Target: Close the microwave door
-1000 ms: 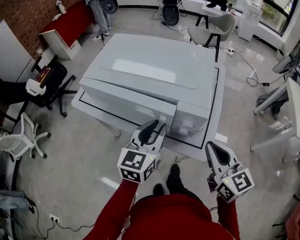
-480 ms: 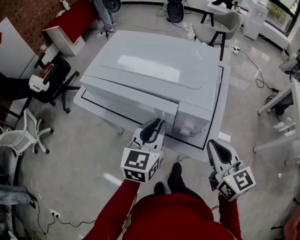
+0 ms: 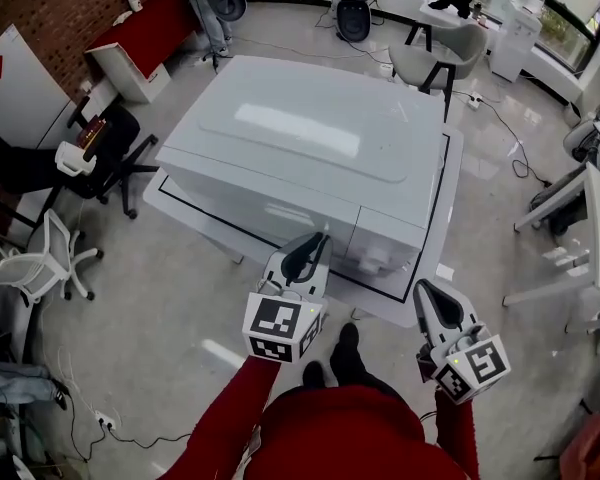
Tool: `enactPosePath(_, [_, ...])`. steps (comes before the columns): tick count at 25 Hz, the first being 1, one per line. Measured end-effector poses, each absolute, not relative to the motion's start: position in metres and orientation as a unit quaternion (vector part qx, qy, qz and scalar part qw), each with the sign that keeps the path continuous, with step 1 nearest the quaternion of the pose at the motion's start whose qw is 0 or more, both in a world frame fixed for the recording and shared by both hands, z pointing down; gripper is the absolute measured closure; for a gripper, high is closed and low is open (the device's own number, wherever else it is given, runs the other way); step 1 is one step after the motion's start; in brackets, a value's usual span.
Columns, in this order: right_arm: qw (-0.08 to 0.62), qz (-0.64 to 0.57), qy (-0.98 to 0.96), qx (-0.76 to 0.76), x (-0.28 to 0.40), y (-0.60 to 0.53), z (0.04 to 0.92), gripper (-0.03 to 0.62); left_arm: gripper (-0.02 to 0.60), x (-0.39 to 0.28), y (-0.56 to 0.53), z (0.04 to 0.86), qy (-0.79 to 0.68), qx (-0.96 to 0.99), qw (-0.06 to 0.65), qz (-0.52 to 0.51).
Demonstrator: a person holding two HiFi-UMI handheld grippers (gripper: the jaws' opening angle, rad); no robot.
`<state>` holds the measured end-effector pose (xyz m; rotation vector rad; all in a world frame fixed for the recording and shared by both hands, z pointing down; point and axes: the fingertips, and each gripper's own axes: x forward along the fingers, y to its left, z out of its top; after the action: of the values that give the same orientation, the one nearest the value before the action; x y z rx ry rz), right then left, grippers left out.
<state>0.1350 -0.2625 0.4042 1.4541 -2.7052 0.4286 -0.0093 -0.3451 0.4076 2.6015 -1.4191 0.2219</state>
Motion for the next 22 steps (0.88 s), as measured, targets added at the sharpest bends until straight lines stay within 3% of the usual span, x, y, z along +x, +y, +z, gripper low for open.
enactPosePath(10, [0.021, 0.138, -0.874, 0.466, 0.139, -0.264, 0.406, 0.579, 0.540, -0.007, -0.345, 0.408, -0.470, 0.876, 0.085, 0.072])
enactPosePath(13, [0.018, 0.131, -0.879, 0.459, 0.132, -0.263, 0.399, 0.579, 0.569, -0.010, -0.334, 0.387, -0.450, 0.889, 0.077, 0.036])
enactPosePath(22, [0.001, 0.108, -0.896, 0.431, 0.107, -0.250, 0.382, 0.579, 0.571, -0.043, -0.292, 0.358, -0.422, 0.905, 0.054, -0.011])
